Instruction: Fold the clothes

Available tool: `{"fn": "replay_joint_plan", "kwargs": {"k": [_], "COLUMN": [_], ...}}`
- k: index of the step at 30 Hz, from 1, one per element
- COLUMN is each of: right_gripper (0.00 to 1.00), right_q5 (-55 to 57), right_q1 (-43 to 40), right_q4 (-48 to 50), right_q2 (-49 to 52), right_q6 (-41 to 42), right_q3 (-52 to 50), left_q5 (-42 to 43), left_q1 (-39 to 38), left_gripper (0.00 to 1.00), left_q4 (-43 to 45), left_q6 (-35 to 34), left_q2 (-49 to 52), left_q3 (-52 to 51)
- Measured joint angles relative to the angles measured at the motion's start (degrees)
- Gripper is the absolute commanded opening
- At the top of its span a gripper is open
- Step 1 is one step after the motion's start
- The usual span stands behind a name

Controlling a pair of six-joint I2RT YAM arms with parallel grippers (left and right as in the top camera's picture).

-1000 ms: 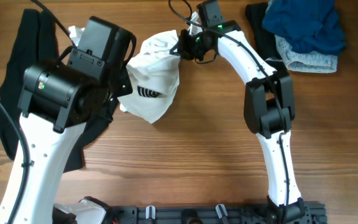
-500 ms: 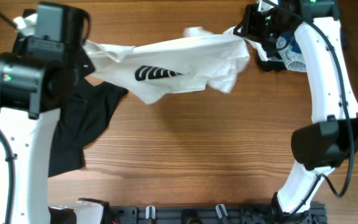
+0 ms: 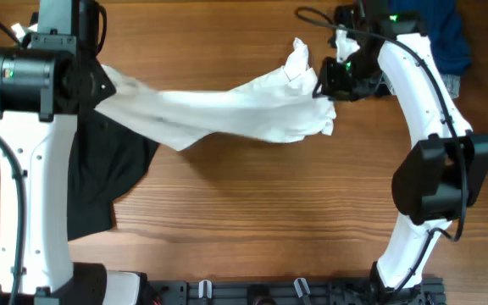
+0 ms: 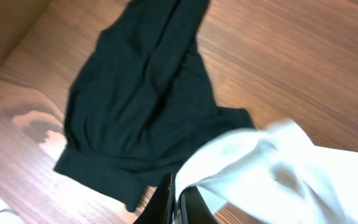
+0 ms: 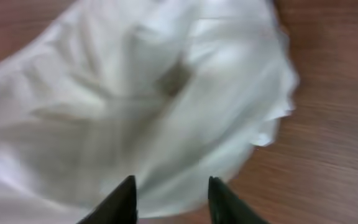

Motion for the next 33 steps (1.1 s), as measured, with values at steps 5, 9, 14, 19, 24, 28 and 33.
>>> {"fn": "replay_joint_plan", "kwargs": {"k": [5, 9, 14, 19, 24, 28, 33], "right_gripper": [0.62, 0.61, 0.59, 0.50, 0.49, 0.49, 0.49], "right_q5": [2.54, 1.90, -0.17, -2.86, -5.27, -5.90, -5.64], "right_q1": [-1.20, -0.96, 2.16, 8.11, 11.82, 13.33, 15.06], "right_q4": [3.45, 3.50, 3.39, 6.10, 8.66, 9.44, 14.88], "right_q2": [0.09, 0.09, 0.09, 0.13, 0.13, 0.13, 0.13], "right_q6": [-0.26, -0.26, -2.36, -4.37, -4.79, -4.79, -3.85], "right_q3": [-1.46, -1.46, -3.76, -12.37, -17.81, -18.25, -19.52], "left_q5": [-1.29, -1.20, -0.50, -0.13, -0.13, -0.11, -0.11], "left_q1": [0.39, 0.42, 0.42, 0.39, 0.42, 0.42, 0.42], "left_gripper": [0.04, 0.04, 0.04, 0.04, 0.04, 0.04, 0.04], "left_q4": [-0.28, -0.24, 0.83, 1.03, 1.03, 1.03, 1.03], "left_q6": [0.02, 0.02, 0.02, 0.02, 0.02, 0.02, 0.02], "left_q2": [0.81, 0.81, 0.81, 0.83, 0.83, 0.83, 0.83], "left_q3": [0.00, 0.00, 0.00, 0.00, 0.00, 0.00, 0.00]}}
